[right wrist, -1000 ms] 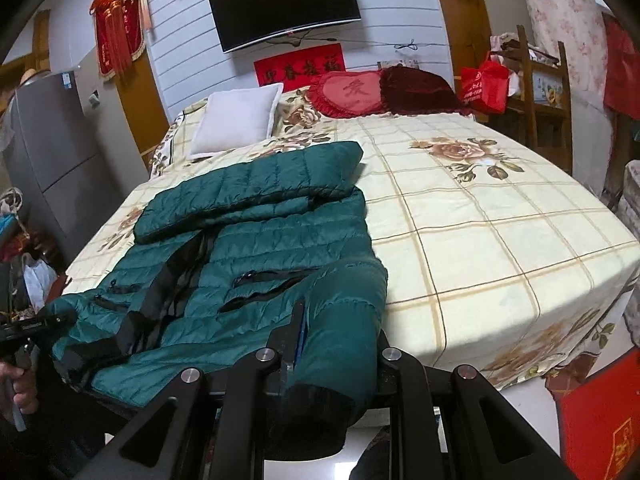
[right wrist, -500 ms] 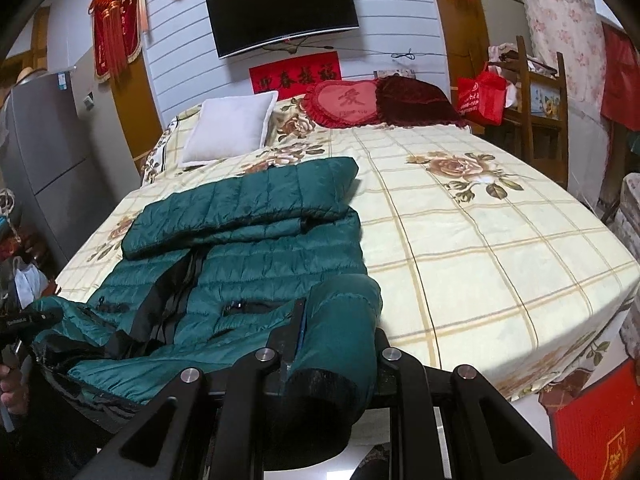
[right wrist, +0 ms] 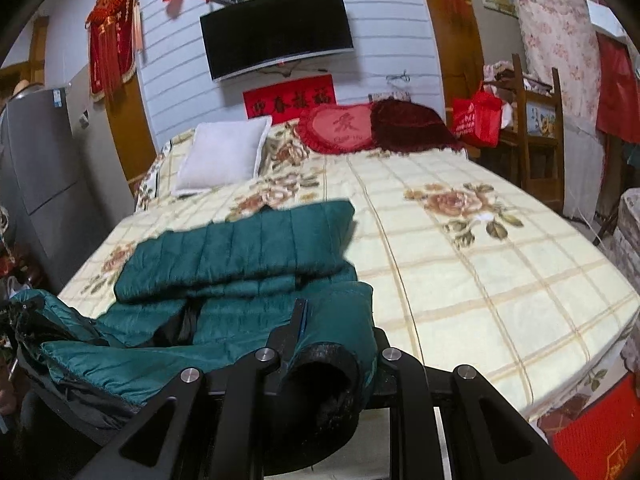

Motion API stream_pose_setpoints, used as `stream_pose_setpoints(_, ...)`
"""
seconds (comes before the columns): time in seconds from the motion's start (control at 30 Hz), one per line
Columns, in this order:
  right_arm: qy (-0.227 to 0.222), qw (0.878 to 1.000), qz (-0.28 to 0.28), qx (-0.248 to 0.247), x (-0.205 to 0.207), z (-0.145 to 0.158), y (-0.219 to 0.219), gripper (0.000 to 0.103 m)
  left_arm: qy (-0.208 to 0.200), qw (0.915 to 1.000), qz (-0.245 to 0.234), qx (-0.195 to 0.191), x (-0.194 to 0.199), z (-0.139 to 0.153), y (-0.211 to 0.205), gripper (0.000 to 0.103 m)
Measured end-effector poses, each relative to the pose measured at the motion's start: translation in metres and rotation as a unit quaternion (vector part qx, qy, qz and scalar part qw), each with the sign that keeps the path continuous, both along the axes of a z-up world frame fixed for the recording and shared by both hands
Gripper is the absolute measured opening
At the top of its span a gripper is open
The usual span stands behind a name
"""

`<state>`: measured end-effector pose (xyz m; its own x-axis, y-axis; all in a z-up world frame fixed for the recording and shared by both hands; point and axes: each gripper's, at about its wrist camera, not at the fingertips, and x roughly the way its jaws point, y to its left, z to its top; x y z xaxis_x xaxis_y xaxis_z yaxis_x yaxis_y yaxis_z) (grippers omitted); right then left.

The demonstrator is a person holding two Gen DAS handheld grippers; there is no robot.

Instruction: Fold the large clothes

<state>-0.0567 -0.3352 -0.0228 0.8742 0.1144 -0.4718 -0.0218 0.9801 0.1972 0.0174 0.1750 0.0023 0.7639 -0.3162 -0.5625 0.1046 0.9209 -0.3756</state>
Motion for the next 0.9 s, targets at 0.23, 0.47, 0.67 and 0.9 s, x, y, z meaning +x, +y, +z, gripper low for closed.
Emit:
stream_pose_setpoints(0.23, -0.034, 0.999, -0.016, 0.0, 0.004, 0.026, 0.002, 0.017, -0.044, 0.9989, 0.009, 0.009, -0.009, 0.022, -0.004, 0.013)
stream_pose_setpoints(0.47, -0.084, 0.995, -0.043, -0.01, -0.039, 0.052, 0.004, 0.017, -0.042, 0.9988, -0.004, 0.024, -0.042, 0.015, -0.005, 0.013)
stream_pose_setpoints(0.67, -0.095, 0.994, -0.052, -0.013, -0.068, 0.056, 0.0, 0.017, -0.053, 0.9983, -0.008, 0.022, -0.072, 0.021, -0.005, 0.013)
stream_pose_setpoints(0.9, -0.115, 0.991, -0.062, -0.009, -0.086, 0.066, -0.006, 0.017, -0.068, 0.9976, -0.011, -0.001, -0.071, 0.031, -0.004, 0.013)
